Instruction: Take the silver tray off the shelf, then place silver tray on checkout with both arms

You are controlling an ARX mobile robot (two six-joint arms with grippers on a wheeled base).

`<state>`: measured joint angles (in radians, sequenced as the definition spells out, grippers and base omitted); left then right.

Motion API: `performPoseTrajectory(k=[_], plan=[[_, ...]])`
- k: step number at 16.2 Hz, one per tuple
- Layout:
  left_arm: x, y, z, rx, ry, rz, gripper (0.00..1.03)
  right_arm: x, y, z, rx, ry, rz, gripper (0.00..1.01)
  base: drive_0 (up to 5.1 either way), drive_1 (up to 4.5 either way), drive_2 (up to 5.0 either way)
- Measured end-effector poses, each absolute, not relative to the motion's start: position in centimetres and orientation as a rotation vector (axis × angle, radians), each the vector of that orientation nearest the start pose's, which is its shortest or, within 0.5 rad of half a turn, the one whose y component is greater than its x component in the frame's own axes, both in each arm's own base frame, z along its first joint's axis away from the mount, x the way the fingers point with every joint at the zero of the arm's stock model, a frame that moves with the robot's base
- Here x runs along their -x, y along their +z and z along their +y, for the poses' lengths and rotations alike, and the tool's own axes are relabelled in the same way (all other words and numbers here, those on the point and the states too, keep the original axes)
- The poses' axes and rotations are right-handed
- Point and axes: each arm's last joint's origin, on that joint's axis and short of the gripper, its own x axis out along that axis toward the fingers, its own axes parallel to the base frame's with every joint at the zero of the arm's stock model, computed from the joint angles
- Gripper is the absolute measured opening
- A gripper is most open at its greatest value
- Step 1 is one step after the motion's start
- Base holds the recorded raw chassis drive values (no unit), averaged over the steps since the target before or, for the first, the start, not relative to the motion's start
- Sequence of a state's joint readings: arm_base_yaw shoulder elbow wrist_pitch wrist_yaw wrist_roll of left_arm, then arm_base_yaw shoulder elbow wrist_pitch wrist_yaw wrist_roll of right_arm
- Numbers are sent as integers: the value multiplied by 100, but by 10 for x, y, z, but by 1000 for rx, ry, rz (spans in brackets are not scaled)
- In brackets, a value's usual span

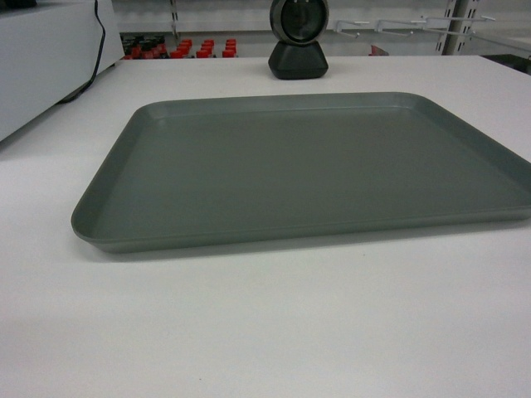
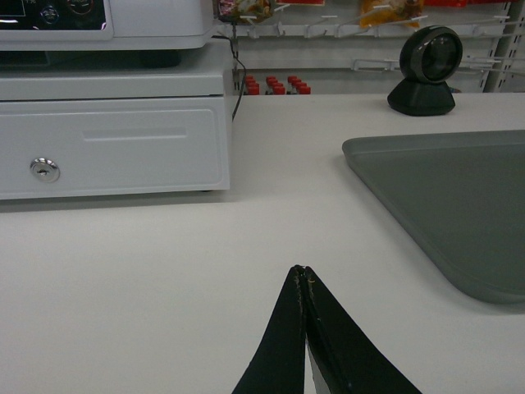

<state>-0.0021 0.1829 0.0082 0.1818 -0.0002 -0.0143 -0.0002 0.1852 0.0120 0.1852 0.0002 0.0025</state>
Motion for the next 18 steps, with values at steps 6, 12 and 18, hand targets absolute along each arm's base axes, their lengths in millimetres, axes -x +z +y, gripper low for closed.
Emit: performPoseTrajectory(k=[6,12,18], plan=[[-98,165,0,14,-1,4,2,-97,167,0,-2,0,-6,2,0,0,0],[-98,165,0,14,-1,4,65,-97,167,0,-2,0,-6,71,0,0,0],[-98,165,0,13,-1,4,98,-97,167,0,-2,0,-6,98,0,0,0]])
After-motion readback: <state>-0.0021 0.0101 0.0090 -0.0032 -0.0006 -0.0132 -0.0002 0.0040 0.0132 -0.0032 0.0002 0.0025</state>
